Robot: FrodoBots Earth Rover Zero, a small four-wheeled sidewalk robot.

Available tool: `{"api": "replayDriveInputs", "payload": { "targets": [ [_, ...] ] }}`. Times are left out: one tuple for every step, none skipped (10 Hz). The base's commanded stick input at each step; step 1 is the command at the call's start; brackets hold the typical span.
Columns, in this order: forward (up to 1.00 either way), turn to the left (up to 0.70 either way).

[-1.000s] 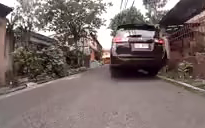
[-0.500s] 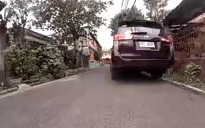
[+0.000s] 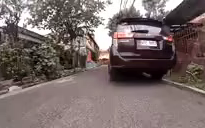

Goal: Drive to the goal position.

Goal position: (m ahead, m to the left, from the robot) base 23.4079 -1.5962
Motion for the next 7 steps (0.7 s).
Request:
{"api": "replayDriveInputs", "payload": {
  "targets": [
    [0.7, 0.0],
    [0.7, 0.05],
    [0.7, 0.34],
    [0.7, 0.35],
    [0.7, 0.19],
    [0.7, 0.0],
    [0.7, 0.0]
  ]
}}
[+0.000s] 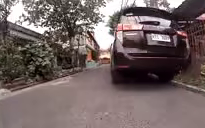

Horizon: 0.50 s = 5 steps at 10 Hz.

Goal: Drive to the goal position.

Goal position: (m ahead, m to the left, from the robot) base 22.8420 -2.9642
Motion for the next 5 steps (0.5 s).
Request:
{"api": "replayDriveInputs", "payload": {
  "targets": [
    [0.7, 0.0],
    [0.7, 0.0],
    [0.7, 0.0],
    [0.7, 0.0],
    [0.7, 0.0]
  ]
}}
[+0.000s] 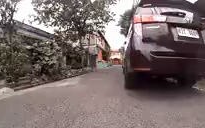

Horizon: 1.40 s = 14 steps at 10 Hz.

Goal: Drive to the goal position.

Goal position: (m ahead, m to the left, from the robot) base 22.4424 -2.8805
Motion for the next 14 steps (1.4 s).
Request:
{"api": "replayDriveInputs", "payload": {
  "targets": [
    [0.7, 0.0],
    [0.7, 0.0],
    [0.7, 0.0],
    [0.7, 0.0],
    [0.7, 0.0],
    [0.7, 0.0],
    [0.7, 0.0],
    [0.7, 0.0],
    [0.7, 0.0],
    [0.7, 0.0],
    [0.7, 0.0],
    [0.7, 0.0],
    [0.7, 0.0],
    [0.7, 0.0]
  ]
}}
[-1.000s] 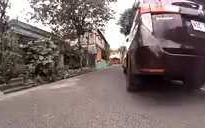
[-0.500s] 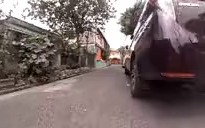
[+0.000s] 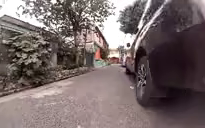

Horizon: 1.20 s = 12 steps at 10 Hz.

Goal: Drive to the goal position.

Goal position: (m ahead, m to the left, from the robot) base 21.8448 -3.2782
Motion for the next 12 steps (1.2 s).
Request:
{"api": "replayDriveInputs", "payload": {
  "targets": [
    [0.7, 0.0],
    [0.7, 0.0],
    [0.7, 0.0],
    [0.7, 0.0],
    [0.7, 0.0],
    [0.7, 0.0],
    [0.7, 0.0],
    [0.7, 0.0],
    [0.7, 0.0],
    [0.7, 0.0],
    [0.7, 0.0],
    [0.7, 0.0]
  ]
}}
